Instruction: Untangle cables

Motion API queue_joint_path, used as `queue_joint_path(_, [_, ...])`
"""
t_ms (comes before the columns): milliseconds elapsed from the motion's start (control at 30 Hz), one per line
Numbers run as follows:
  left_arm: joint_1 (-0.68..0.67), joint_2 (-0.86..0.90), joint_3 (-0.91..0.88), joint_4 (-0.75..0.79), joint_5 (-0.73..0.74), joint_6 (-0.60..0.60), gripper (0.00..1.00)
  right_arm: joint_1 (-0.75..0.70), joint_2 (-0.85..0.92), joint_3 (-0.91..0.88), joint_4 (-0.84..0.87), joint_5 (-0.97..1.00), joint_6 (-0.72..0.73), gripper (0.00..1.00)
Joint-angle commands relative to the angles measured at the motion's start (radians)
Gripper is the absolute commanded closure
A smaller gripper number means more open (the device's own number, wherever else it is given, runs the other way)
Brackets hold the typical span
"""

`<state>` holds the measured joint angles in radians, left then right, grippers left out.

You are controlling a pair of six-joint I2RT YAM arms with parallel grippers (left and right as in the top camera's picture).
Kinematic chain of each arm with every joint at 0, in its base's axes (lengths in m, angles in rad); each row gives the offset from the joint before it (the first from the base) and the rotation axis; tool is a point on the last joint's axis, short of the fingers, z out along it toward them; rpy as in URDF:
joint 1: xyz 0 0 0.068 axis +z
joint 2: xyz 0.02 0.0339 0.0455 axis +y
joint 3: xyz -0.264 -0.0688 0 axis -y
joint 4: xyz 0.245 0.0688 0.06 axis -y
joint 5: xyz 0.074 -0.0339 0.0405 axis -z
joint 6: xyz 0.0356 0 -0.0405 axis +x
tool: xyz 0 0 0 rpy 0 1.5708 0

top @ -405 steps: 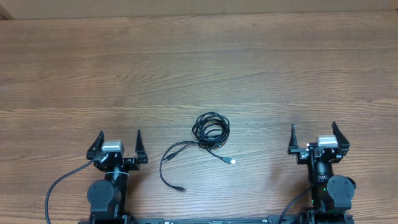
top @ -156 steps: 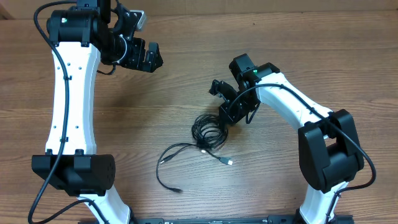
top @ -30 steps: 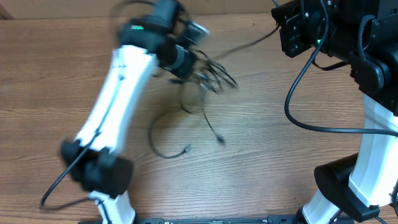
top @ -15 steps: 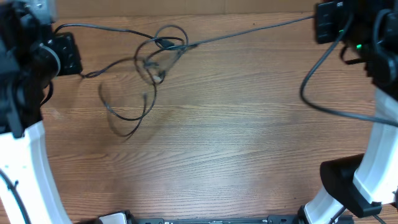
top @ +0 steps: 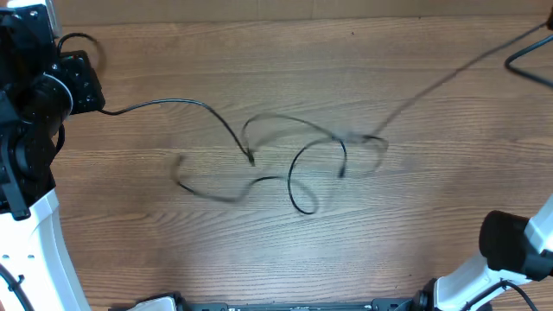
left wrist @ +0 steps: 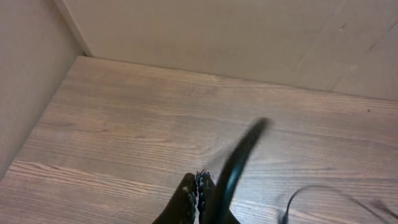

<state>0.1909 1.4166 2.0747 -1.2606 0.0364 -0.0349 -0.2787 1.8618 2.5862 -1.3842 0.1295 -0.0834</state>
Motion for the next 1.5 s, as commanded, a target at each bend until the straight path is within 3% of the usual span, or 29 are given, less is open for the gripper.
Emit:
queue_joint_path(0, [0.005,0.005,0.016,0.010,0.015,-0.026,0.96,-0.005,0.000,-0.157,0.083,-0.124,-0.027,0.96])
queue_joint_path(333, [0.005,0.033,0.015,-0.006,0.055,-0.040,0.96,-0.003,0.025,-0.669,0.425,-0.125,-0.021,0.96])
queue_joint_path(500, [0.005,0.041,0.015,-0.007,0.096,-0.041,0.96,-0.003,0.075,-0.783,0.473,-0.130,-0.017,0.96])
queue_joint_path(533, [0.005,0.043,0.015,-0.007,0.095,-0.040,0.96,-0.003,0.081,-0.783,0.468,-0.136,-0.017,0.72])
queue_joint_path(567, [0.005,0.045,0.015,-0.007,0.095,-0.040,0.96,-0.003,0.082,-0.783,0.463,-0.153,-0.018,0.20])
queue_joint_path(600, [0.005,0.047,0.015,-0.006,0.095,-0.040,0.96,-0.002,0.081,-0.782,0.463,-0.180,-0.017,0.00])
queue_joint_path(733, [0.005,0.048,0.015,0.000,0.079,-0.040,0.96,-0.002,0.050,-0.731,0.451,-0.344,0.008,0.00])
queue_joint_path(833, [0.005,0.048,0.015,0.001,0.080,-0.040,0.96,-0.001,0.017,-0.702,0.435,-0.588,-0.005,0.00])
queue_joint_path(1000, [0.005,0.048,0.015,0.008,0.079,-0.042,0.96,0.058,-0.005,-0.694,0.337,-0.968,-0.175,0.00])
queue_joint_path(1167, [0.005,0.048,0.015,0.010,0.041,-0.168,0.96,0.236,-0.005,-0.696,0.216,-0.999,-0.321,0.00])
queue_joint_path(1467, [0.005,0.048,0.015,0.006,0.046,-0.304,0.96,0.650,-0.002,-0.706,0.232,-0.953,-0.322,0.00])
